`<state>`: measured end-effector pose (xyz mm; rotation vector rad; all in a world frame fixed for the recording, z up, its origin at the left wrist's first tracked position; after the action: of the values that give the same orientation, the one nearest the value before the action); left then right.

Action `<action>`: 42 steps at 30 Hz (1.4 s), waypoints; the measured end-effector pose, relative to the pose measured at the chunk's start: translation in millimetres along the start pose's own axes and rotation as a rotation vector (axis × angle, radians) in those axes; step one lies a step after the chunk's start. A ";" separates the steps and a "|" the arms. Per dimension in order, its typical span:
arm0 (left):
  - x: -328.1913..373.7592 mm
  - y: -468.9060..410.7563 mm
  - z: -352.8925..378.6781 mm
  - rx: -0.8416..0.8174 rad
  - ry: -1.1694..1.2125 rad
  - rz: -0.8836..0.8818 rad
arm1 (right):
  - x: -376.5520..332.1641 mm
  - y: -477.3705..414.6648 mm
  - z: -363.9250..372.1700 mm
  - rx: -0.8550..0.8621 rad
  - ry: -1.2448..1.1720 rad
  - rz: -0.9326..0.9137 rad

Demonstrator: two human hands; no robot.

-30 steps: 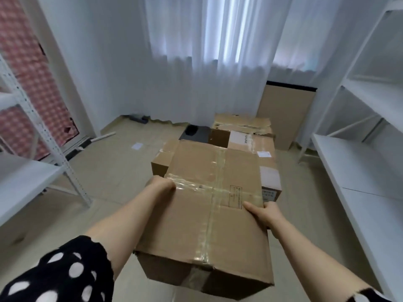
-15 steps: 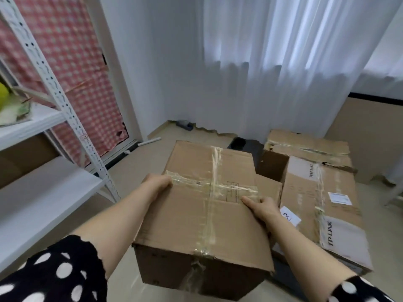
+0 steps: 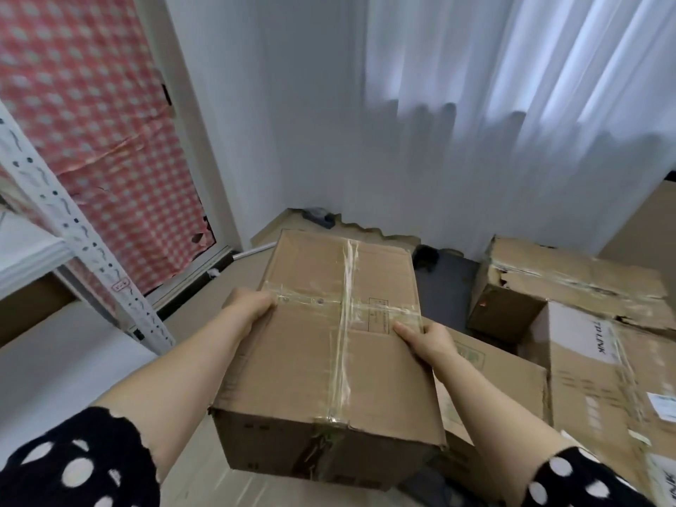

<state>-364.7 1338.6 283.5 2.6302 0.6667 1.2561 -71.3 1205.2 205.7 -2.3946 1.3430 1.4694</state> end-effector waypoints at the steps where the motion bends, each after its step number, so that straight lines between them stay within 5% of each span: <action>1: 8.5 -20.3 -0.5 -0.009 -0.017 0.009 | -11.3 -9.4 11.5 0.010 -0.010 0.020; 23: 224.7 -233.1 98.6 -0.112 0.013 0.202 | -164.5 -209.9 49.4 0.165 -0.158 0.044; 42: 454.4 -498.3 367.9 -0.395 -0.135 0.229 | -270.6 -526.6 64.2 0.377 -0.148 0.269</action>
<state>5.3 2007.6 208.5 2.4732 0.0818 1.1123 189.5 1739.2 166.6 -1.8981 1.7704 1.2692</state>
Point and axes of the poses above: each hand's wrist, its own y-axis away from the middle knuckle, its own z-axis out of the palm, x = y × z, the point moved 4 cm from there along -y, towards the middle knuckle, and after that the axes turned 12 degrees about x, right-handed, at the moved point
